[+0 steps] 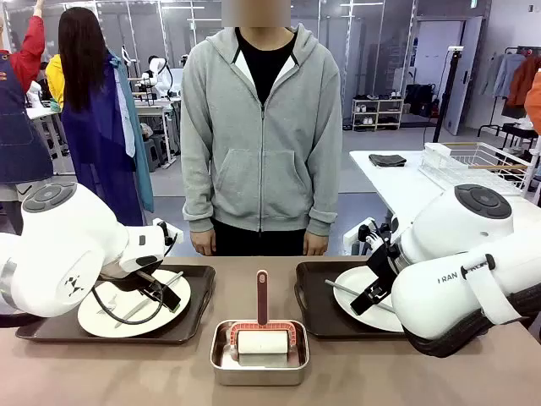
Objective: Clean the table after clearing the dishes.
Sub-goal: When the left (or right) Handle tray is removed, use the left hand (or right hand) to clean the left (or right) side of the table with the Lint Roller.
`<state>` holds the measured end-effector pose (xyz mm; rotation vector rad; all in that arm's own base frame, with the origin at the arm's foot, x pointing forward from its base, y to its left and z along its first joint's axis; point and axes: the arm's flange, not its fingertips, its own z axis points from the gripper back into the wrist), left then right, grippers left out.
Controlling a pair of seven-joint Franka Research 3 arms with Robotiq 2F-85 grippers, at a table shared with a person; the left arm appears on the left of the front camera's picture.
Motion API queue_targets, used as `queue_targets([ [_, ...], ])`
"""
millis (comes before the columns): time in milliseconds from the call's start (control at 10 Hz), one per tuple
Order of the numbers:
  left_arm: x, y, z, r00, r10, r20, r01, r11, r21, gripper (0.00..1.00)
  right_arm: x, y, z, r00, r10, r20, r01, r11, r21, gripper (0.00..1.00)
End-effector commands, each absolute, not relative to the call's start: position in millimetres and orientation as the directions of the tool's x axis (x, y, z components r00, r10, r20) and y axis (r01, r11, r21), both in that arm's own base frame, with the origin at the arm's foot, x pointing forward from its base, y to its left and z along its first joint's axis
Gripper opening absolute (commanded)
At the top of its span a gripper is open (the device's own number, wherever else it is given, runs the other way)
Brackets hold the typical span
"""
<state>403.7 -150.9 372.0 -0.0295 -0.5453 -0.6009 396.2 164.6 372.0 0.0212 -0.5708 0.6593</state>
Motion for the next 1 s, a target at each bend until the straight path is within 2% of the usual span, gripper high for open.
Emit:
queue_targets([
  [0,403.6,-151.1,372.0,0.688,-0.530,0.496,0.545,0.829,0.129,1.00,396.2,164.6,372.0,0.643,0.573,0.508,-0.584,0.796,-0.158,1.00],
  [900,403.6,-151.1,372.0,0.688,-0.530,0.496,0.545,0.829,0.129,1.00,396.2,164.6,372.0,0.643,0.573,0.508,-0.584,0.796,-0.158,1.00],
])
